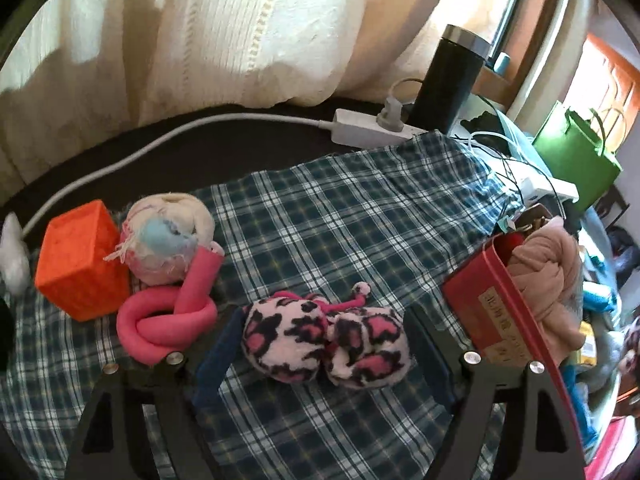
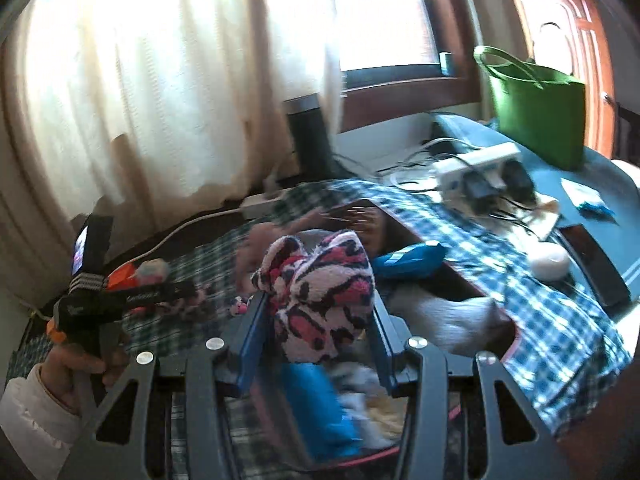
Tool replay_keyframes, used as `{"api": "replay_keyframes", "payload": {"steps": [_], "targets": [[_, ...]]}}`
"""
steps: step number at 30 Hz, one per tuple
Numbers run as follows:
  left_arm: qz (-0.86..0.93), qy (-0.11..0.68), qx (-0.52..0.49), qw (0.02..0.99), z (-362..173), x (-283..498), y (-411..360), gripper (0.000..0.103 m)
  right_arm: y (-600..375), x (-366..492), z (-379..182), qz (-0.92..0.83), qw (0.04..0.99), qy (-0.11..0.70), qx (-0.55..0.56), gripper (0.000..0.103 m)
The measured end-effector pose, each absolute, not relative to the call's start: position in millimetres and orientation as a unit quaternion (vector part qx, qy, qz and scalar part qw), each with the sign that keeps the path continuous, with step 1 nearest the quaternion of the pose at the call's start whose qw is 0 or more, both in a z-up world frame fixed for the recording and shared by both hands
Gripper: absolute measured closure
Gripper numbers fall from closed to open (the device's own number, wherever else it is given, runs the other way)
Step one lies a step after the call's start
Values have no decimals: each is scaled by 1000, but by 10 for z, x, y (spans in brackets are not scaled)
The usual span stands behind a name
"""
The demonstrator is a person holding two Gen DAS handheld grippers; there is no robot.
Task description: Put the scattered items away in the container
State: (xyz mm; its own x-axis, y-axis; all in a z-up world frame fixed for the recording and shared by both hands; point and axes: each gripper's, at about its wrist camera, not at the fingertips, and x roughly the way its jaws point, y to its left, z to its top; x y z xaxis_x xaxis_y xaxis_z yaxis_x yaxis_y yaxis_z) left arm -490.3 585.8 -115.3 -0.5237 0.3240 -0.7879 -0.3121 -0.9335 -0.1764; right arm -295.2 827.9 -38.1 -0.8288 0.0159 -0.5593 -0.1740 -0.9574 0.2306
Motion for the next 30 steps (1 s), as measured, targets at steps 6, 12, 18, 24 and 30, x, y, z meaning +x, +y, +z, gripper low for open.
{"api": "replay_keyframes", "payload": {"steps": [6, 12, 18, 24, 30], "targets": [[882, -1, -433, 184, -1027, -4793, 5834, 53, 8515, -2915, -450, 944, 68, 151, -287, 52], [890, -24, -405, 209, -723, -4602, 5850, 79, 8570, -2770, -507, 942, 64, 143, -296, 52], [898, -14, -370, 239, -414, -4350, 5956, 79, 8557, -2686, -544, 942, 60, 138, -301, 52], [895, -23, -402, 191, -609, -4450, 5906, 14, 8560, -2664, -545, 941, 51, 147, -301, 52], [891, -36, -426, 154, -885, -4595, 5859, 6, 8534, -2658, -603, 938, 43, 151, -310, 52]]}}
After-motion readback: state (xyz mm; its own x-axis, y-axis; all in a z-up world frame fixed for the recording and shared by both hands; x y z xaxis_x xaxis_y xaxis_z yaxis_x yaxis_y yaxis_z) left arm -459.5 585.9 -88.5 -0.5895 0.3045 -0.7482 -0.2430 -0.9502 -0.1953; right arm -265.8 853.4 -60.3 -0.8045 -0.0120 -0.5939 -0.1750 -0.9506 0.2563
